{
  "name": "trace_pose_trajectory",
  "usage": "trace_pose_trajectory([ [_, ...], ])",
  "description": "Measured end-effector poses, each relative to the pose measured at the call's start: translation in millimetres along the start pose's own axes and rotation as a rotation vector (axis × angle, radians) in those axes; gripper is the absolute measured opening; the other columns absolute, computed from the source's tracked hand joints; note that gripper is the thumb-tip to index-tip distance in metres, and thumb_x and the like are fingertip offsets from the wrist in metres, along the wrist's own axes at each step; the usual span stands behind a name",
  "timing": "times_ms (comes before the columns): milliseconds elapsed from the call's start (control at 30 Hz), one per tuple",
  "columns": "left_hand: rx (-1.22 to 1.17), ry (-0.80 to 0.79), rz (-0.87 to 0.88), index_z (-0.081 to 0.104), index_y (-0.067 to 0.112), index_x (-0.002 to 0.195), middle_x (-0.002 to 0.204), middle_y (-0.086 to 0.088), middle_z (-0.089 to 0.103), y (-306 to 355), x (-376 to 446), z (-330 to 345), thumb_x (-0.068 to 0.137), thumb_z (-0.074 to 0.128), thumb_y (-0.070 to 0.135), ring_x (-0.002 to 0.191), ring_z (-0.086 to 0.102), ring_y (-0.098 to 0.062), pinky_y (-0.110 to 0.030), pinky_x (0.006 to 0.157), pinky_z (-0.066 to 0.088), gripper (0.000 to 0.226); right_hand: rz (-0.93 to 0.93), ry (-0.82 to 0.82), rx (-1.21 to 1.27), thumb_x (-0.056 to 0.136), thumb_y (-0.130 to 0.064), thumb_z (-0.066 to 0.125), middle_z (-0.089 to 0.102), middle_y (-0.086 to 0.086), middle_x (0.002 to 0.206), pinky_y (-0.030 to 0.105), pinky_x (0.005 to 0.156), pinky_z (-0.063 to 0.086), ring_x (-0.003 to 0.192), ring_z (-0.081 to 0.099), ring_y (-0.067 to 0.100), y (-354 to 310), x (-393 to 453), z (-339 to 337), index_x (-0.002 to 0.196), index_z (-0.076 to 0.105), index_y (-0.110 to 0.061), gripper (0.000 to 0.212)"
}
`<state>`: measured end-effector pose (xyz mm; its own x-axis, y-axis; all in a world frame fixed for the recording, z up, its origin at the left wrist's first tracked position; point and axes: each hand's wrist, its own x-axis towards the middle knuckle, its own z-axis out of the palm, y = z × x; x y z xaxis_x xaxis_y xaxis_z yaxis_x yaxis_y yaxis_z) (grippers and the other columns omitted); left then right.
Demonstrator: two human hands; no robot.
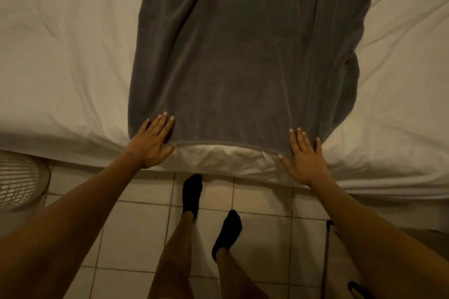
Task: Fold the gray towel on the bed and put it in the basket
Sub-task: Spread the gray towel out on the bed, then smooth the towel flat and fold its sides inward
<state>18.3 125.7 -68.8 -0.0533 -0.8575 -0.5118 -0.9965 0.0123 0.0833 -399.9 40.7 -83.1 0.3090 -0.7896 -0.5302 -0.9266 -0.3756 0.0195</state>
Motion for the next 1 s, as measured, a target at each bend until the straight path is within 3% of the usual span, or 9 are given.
trace_pose_trajectory([
  [100,-0.068,0.046,0.063,0.001,0.017,0.150,0.158,-0.007,-0.001,38,17,1,0.081,0.000,0.069,0.146,0.002,-0.019,-0.040,0.118,0.004,0.087,-0.004,0.019,0.109,0.076,-0.074,0.000,-0.006,0.007,0.158,0.045,0.114,-0.007,0.145,-0.003,0.021,-17,0,0,0.149,-0.010,-0.018,0.093],
  [267,-0.104,0.016,0.067,-0.002,0.011,0.149,0.159,-0.009,-0.003,92,48,6,0.082,-0.008,0.066,0.147,-0.001,-0.020,-0.038,0.118,0.002,0.087,0.124,0.021,0.200,0.093,-0.054,0.005,0.002,0.008,0.158,0.047,0.116,0.002,0.145,0.002,0.021,-31,11,1,0.150,0.001,-0.016,0.069],
  [400,-0.106,0.025,0.088,0.000,0.007,0.148,0.158,-0.011,-0.002,110,66,5,0.070,-0.031,0.067,0.146,0.003,-0.024,-0.035,0.116,0.000,0.103,0.206,0.150,0.243,0.086,-0.053,-0.003,0.012,0.011,0.157,0.046,0.115,0.003,0.144,0.010,0.025,-28,19,-9,0.150,0.013,-0.014,0.076],
  [600,-0.093,0.056,0.197,0.012,0.008,0.148,0.157,-0.011,0.011,121,118,-22,0.080,-0.022,0.064,0.145,0.016,-0.025,-0.040,0.116,0.013,0.094,0.450,0.203,0.352,0.093,-0.043,0.013,0.018,0.015,0.155,0.048,0.114,0.012,0.142,0.016,0.029,3,53,-27,0.149,0.017,-0.012,0.064],
  [733,-0.035,0.033,0.269,0.005,0.009,0.149,0.158,-0.010,0.004,129,158,-37,0.079,-0.009,0.060,0.146,0.008,-0.025,-0.039,0.118,0.010,0.088,0.526,0.276,0.415,0.091,-0.037,0.016,0.022,0.018,0.153,0.051,0.110,0.018,0.140,0.021,0.033,27,76,-38,0.148,0.020,-0.011,0.062],
  [867,-0.020,0.037,0.281,0.007,0.010,0.149,0.158,-0.011,0.005,155,198,-48,0.079,-0.006,0.055,0.146,0.009,-0.025,-0.039,0.117,0.010,0.085,0.551,0.327,0.466,0.094,-0.033,0.021,0.018,0.017,0.154,0.049,0.112,0.013,0.142,0.017,0.032,64,102,-44,0.149,0.015,-0.013,0.059],
  [1000,0.001,0.070,0.268,-0.001,0.012,0.149,0.159,-0.008,-0.002,190,245,-65,0.093,0.008,0.052,0.147,0.003,-0.021,-0.036,0.118,0.006,0.069,0.548,0.339,0.487,0.100,-0.034,0.025,0.011,0.017,0.156,0.048,0.114,0.007,0.143,0.008,0.031,114,138,-54,0.149,0.011,-0.014,0.055],
])
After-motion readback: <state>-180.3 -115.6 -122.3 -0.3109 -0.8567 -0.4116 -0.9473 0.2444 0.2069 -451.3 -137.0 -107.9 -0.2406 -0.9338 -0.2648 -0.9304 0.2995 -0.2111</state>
